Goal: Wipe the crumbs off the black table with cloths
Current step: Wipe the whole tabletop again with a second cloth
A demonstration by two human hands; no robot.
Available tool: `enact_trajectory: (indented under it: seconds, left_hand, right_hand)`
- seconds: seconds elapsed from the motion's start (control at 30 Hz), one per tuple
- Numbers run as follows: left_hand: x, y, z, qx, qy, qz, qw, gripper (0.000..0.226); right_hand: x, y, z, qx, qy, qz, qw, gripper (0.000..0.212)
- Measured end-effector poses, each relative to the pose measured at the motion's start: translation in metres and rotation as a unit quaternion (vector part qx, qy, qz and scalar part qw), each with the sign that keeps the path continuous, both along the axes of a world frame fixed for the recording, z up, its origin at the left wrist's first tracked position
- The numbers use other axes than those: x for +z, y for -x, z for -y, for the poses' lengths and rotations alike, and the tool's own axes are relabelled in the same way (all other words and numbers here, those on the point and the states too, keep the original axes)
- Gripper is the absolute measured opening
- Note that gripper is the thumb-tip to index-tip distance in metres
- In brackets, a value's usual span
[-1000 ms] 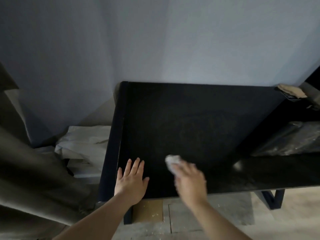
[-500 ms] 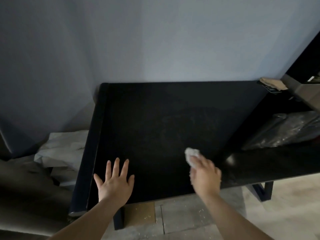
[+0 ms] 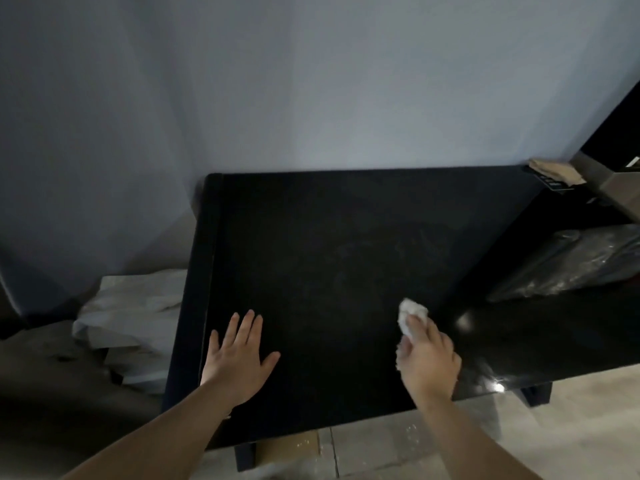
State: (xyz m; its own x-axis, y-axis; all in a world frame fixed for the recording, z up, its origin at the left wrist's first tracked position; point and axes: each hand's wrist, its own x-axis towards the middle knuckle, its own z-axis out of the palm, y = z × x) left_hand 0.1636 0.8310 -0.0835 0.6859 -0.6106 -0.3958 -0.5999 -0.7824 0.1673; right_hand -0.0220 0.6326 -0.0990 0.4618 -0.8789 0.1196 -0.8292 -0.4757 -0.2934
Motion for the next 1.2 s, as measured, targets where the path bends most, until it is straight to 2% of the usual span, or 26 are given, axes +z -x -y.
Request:
enact_trajectory:
  seconds: [0.03, 0.1, 0.17, 0.23, 0.3, 0.33, 0.37, 0.43, 0.47, 0.5, 0.53, 0.6, 0.67, 0.73, 0.77, 0.83, 0.9, 0.93, 1.0, 1.03, 1.1, 1.17, 1.2]
  left_hand:
    - [0.000, -0.002, -0.001, -0.005, 0.001, -0.003, 1.000, 0.074]
    - [-0.001, -0.005, -0.002, -0.012, 0.010, -0.006, 1.000, 0.074]
    - [-0.001, -0.010, -0.002, -0.020, 0.024, -0.005, 0.999, 0.073]
    - [-0.002, -0.015, -0.001, -0.021, 0.039, -0.006, 0.999, 0.070]
    - [-0.002, -0.016, 0.000, -0.019, 0.042, -0.006, 0.999, 0.070]
    - [-0.002, -0.016, 0.001, -0.018, 0.036, -0.005, 0.999, 0.071]
    - [-0.002, -0.017, 0.003, -0.016, 0.028, -0.003, 0.999, 0.074]
    - [-0.002, -0.019, 0.008, -0.007, 0.017, -0.007, 1.000, 0.077]
    - [-0.001, -0.020, 0.010, -0.002, 0.015, -0.012, 1.000, 0.076]
    - [-0.001, -0.021, 0.013, 0.004, 0.014, -0.017, 1.000, 0.073]
    - [-0.001, -0.022, 0.016, 0.012, 0.015, -0.021, 1.000, 0.069]
    - [-0.002, -0.022, 0.020, 0.026, 0.016, -0.017, 0.999, 0.063]
    - [-0.003, -0.021, 0.022, 0.033, 0.017, -0.008, 0.999, 0.060]
    - [-0.004, -0.021, 0.021, 0.034, 0.018, -0.004, 0.999, 0.059]
    - [-0.004, -0.021, 0.021, 0.032, 0.015, -0.003, 0.999, 0.059]
    - [-0.002, -0.023, 0.022, 0.027, 0.008, -0.001, 1.000, 0.061]
    - [0.001, -0.024, 0.024, 0.026, 0.000, -0.002, 1.000, 0.061]
    - [0.002, -0.024, 0.024, 0.027, -0.003, -0.004, 1.000, 0.062]
    - [0.003, -0.024, 0.025, 0.027, -0.005, -0.004, 1.000, 0.062]
    - [0.003, -0.025, 0.025, 0.027, -0.005, -0.003, 1.000, 0.062]
    - [0.004, -0.025, 0.025, 0.030, -0.004, -0.001, 1.000, 0.062]
    - [0.005, -0.025, 0.026, 0.032, -0.002, 0.000, 0.999, 0.061]
    - [0.006, -0.025, 0.026, 0.032, -0.001, 0.000, 0.999, 0.061]
  right_hand:
    - [0.004, -0.007, -0.003, -0.047, -0.023, -0.023, 0.998, 0.047]
    - [0.012, -0.031, -0.029, -0.022, -0.027, -0.057, 0.998, 0.054]
    - [0.014, -0.057, -0.067, 0.106, -0.029, -0.048, 0.993, 0.057]
    - [0.010, -0.071, -0.088, 0.268, -0.056, -0.028, 0.961, 0.052]
    - [0.006, -0.071, -0.075, 0.376, -0.034, -0.027, 0.926, 0.048]
    - [0.005, -0.067, -0.061, 0.370, -0.008, -0.023, 0.929, 0.047]
    - [0.003, -0.061, -0.041, 0.314, 0.011, -0.010, 0.949, 0.047]
    - [0.003, -0.049, -0.004, 0.104, 0.006, -0.001, 0.995, 0.046]
    - [0.004, -0.047, 0.006, 0.014, -0.024, -0.016, 0.999, 0.047]
    - [0.007, -0.051, 0.007, -0.036, -0.049, -0.046, 0.997, 0.048]
    - [0.009, -0.060, -0.001, -0.030, -0.057, -0.070, 0.995, 0.049]
    - [0.014, -0.077, -0.034, 0.103, -0.053, -0.065, 0.991, 0.047]
    - [0.015, -0.085, -0.067, 0.295, -0.063, -0.053, 0.952, 0.049]
    - [0.015, -0.087, -0.060, 0.378, -0.062, -0.044, 0.923, 0.056]
    - [0.016, -0.087, -0.043, 0.366, -0.036, -0.045, 0.929, 0.058]
    - [0.013, -0.079, -0.001, 0.247, -0.003, -0.063, 0.967, 0.054]
    - [0.014, -0.069, 0.037, 0.080, -0.041, -0.091, 0.992, 0.051]
    - [0.015, -0.068, 0.044, 0.020, -0.072, -0.093, 0.993, 0.051]
    - [0.018, -0.079, 0.028, -0.002, -0.081, -0.092, 0.992, 0.051]
    - [0.021, -0.086, 0.011, 0.041, -0.084, -0.092, 0.991, 0.050]
    - [0.023, -0.096, -0.030, 0.201, -0.083, -0.081, 0.973, 0.048]
    - [0.019, -0.099, -0.053, 0.363, -0.086, -0.094, 0.923, 0.048]
    - [0.019, -0.098, -0.047, 0.400, -0.057, -0.092, 0.910, 0.046]
